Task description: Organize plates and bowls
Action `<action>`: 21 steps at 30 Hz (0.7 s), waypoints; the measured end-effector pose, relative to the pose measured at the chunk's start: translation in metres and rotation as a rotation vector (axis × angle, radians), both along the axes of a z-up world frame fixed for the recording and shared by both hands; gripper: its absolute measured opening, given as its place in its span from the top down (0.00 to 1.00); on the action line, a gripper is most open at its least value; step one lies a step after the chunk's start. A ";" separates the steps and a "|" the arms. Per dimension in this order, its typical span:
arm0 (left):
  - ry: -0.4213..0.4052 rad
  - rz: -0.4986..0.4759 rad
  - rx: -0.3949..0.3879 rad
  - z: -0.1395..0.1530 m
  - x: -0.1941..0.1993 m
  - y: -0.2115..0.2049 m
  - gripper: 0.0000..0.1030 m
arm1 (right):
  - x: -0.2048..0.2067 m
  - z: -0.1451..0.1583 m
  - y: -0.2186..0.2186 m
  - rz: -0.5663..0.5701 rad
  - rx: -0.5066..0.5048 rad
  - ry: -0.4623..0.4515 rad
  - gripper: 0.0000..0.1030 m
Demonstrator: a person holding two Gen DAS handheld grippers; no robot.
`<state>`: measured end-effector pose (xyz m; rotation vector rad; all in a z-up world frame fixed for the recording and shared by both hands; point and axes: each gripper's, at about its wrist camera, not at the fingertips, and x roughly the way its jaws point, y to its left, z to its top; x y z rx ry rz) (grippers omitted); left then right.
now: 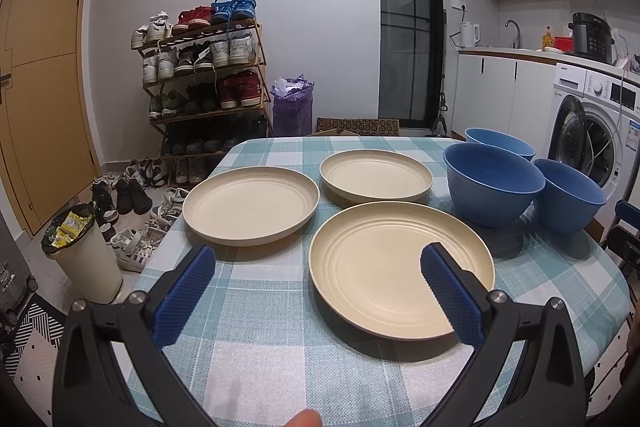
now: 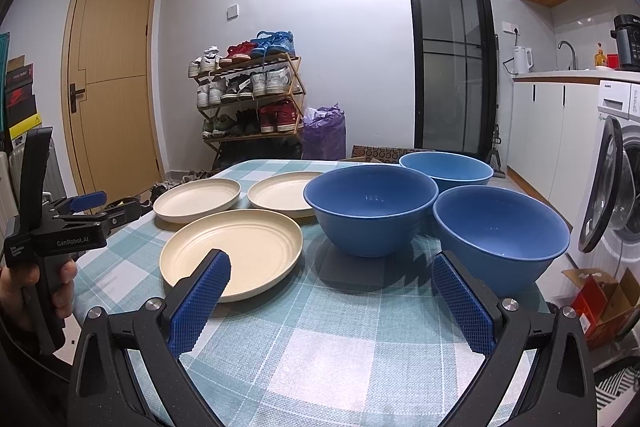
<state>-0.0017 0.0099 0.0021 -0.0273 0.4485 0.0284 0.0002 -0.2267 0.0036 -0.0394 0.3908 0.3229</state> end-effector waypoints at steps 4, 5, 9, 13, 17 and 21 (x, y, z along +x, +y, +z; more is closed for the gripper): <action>0.006 0.000 0.001 0.000 0.000 0.000 0.00 | 0.001 0.001 -0.002 -0.001 0.004 0.003 0.00; 0.006 -0.001 0.001 0.000 0.000 0.000 0.00 | 0.001 0.001 -0.001 0.000 0.004 0.003 0.00; 0.006 -0.006 0.007 0.001 0.000 -0.002 0.00 | 0.001 0.001 0.000 -0.001 -0.004 -0.001 0.00; 0.001 -0.013 0.013 0.003 -0.002 -0.002 0.00 | -0.001 0.004 0.001 -0.001 -0.005 -0.007 0.00; -0.006 -0.012 0.025 0.007 -0.002 -0.003 0.00 | -0.001 0.009 0.000 0.000 -0.009 -0.011 0.00; 0.003 -0.010 0.050 0.009 0.001 -0.004 0.00 | 0.004 0.013 -0.001 -0.003 -0.009 0.001 0.00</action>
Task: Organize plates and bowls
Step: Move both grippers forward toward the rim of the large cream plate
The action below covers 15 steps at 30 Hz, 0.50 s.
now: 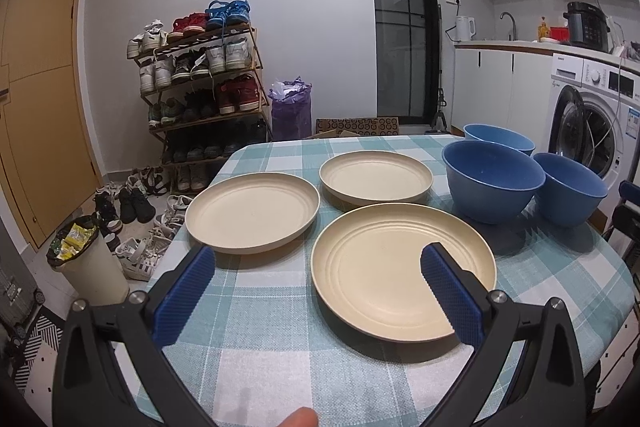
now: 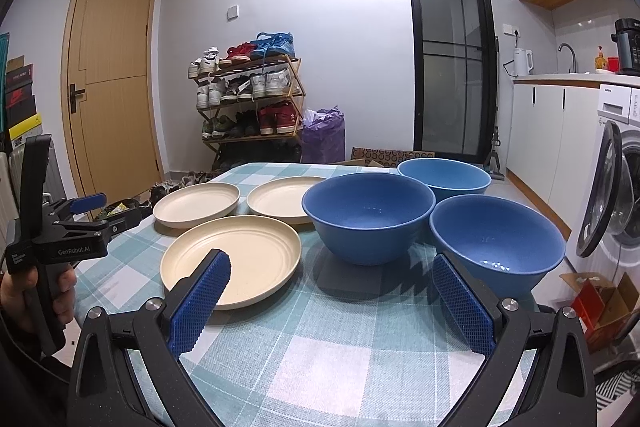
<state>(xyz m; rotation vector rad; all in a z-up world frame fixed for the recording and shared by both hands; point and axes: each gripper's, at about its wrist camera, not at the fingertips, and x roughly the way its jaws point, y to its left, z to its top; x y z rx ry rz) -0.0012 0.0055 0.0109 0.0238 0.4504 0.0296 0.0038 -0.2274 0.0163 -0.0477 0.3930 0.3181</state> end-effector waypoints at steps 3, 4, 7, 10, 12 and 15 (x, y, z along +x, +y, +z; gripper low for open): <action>0.004 0.002 -0.001 0.002 0.002 0.001 0.00 | 0.004 0.003 -0.001 0.003 0.009 0.013 0.00; 0.006 -0.001 -0.004 0.004 0.003 0.002 0.00 | 0.006 0.005 -0.001 0.004 0.008 0.015 0.00; 0.016 -0.010 -0.009 0.006 0.005 0.005 0.00 | 0.010 0.010 0.000 0.008 -0.009 0.016 0.00; 0.011 -0.003 -0.016 0.011 0.009 0.009 0.00 | 0.015 0.014 0.000 0.016 -0.004 0.026 0.00; 0.007 -0.004 -0.024 0.014 0.013 0.013 0.00 | 0.020 0.018 0.001 0.027 0.005 0.042 0.00; 0.000 -0.001 -0.028 0.021 0.019 0.015 0.00 | 0.025 0.024 0.001 0.038 0.005 0.053 0.00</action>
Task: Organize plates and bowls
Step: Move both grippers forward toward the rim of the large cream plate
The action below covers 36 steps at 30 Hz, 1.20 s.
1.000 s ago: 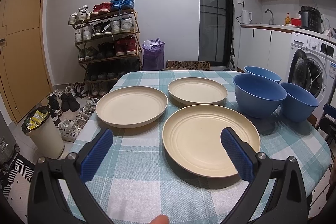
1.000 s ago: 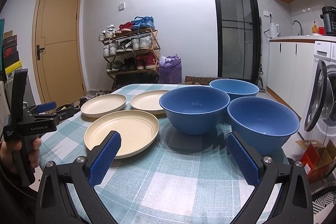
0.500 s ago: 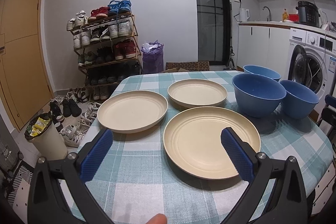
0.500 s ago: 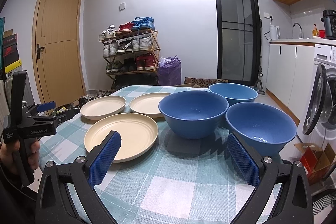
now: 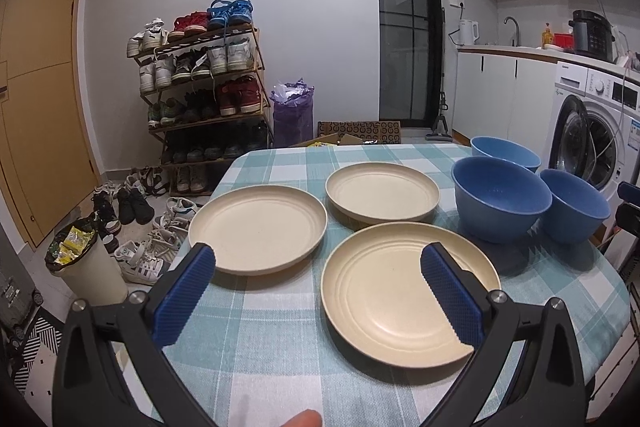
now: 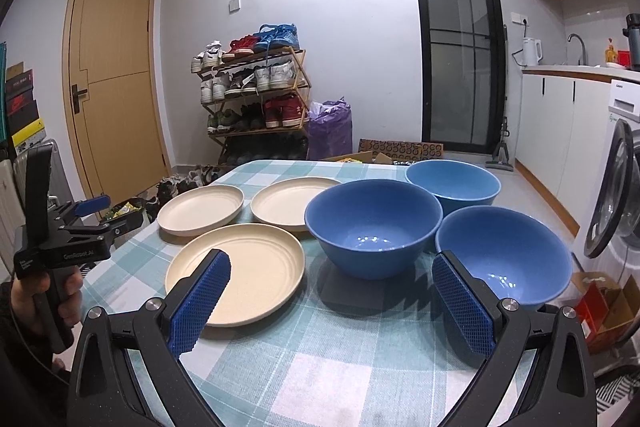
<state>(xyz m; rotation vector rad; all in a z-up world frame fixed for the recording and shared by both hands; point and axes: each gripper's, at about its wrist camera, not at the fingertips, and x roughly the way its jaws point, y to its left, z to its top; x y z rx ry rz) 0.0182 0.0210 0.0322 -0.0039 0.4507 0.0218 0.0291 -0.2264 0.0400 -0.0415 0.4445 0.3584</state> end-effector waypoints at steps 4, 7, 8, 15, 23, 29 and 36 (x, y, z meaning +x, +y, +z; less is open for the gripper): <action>-0.012 0.000 0.001 0.010 0.010 0.002 0.00 | 0.011 0.013 0.000 0.022 -0.002 0.016 0.00; -0.013 0.010 -0.013 0.017 0.019 0.005 0.00 | 0.018 0.022 -0.001 0.042 0.000 0.029 0.00; -0.010 0.010 -0.024 0.018 0.023 0.007 0.00 | 0.021 0.025 -0.001 0.047 -0.002 0.028 0.00; -0.015 0.010 -0.060 0.029 0.046 0.014 0.00 | 0.041 0.052 0.002 0.068 -0.023 0.028 0.00; -0.005 0.020 -0.087 0.035 0.071 0.018 0.00 | 0.068 0.078 0.008 0.107 -0.022 0.028 0.00; -0.015 0.026 -0.080 0.044 0.090 0.016 0.00 | 0.096 0.102 0.013 0.133 -0.012 0.024 0.00; 0.009 0.027 -0.087 0.048 0.120 0.019 0.00 | 0.136 0.112 0.019 0.134 -0.002 0.077 0.00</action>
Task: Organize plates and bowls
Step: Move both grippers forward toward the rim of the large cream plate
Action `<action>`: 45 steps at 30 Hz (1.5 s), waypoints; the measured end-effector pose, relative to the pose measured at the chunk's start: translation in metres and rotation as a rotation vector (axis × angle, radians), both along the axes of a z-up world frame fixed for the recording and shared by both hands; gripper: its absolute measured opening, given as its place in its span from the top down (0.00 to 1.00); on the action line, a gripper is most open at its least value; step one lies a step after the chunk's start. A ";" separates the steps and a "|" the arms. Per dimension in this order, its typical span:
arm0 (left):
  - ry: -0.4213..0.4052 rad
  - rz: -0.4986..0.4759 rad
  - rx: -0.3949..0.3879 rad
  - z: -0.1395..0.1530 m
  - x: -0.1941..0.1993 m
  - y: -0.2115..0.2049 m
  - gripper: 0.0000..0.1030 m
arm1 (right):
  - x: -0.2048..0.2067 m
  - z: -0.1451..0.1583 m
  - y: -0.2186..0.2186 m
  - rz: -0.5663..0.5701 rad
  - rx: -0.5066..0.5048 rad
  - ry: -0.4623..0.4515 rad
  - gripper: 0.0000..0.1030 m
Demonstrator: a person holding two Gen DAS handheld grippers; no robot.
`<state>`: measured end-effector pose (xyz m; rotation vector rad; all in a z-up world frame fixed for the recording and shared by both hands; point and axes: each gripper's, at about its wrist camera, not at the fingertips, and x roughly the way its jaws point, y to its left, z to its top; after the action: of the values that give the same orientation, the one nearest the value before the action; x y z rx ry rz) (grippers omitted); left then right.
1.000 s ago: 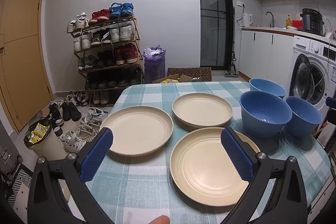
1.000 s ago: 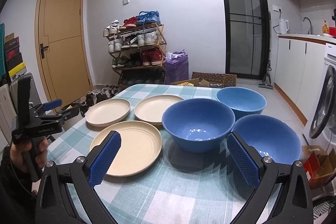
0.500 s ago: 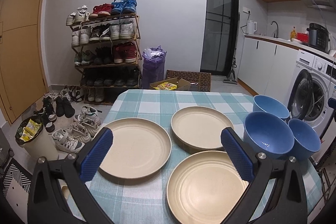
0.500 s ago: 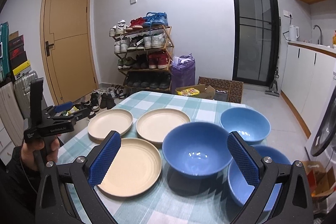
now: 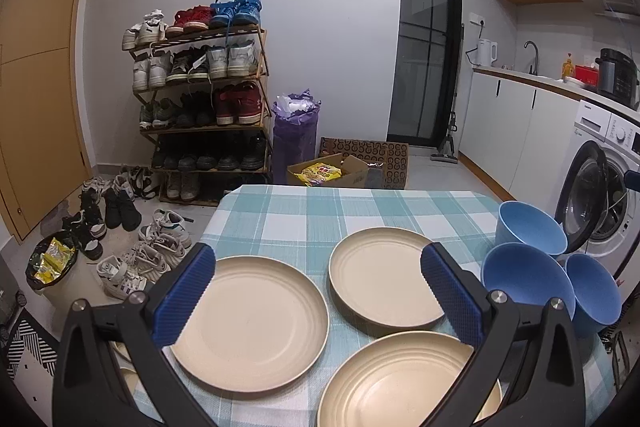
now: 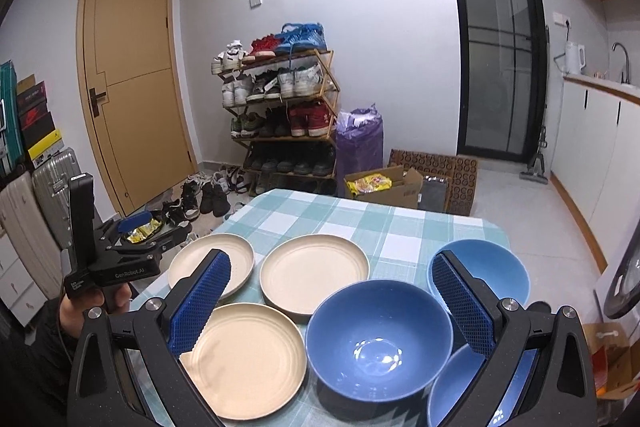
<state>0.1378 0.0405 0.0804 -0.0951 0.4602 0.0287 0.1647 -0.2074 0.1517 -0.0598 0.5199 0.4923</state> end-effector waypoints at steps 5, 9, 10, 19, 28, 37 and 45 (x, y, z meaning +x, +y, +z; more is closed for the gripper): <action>0.027 0.003 -0.004 -0.002 0.018 0.002 0.00 | 0.024 -0.001 0.007 0.012 0.001 0.038 0.00; 0.046 -0.004 -0.014 -0.003 0.031 0.002 0.00 | 0.044 -0.001 0.015 0.028 -0.007 0.060 0.00; 0.050 -0.009 -0.013 -0.004 0.035 0.000 0.00 | 0.047 -0.002 0.017 0.031 -0.010 0.067 0.00; 0.118 -0.055 0.002 -0.022 0.064 -0.017 0.00 | 0.090 -0.018 0.036 0.056 -0.040 0.131 0.00; 0.178 -0.061 0.005 -0.039 0.088 -0.021 0.00 | 0.130 -0.046 0.050 0.058 -0.084 0.210 0.00; 0.236 -0.126 -0.012 -0.053 0.103 -0.025 0.01 | 0.159 -0.072 0.066 0.057 -0.126 0.284 0.00; 0.266 -0.122 -0.008 -0.060 0.115 -0.029 0.01 | 0.184 -0.092 0.066 0.042 -0.123 0.373 0.00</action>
<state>0.2527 0.0111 0.0201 -0.0713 0.7313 -0.0817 0.3482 -0.1417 0.0593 -0.0978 0.9158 0.5146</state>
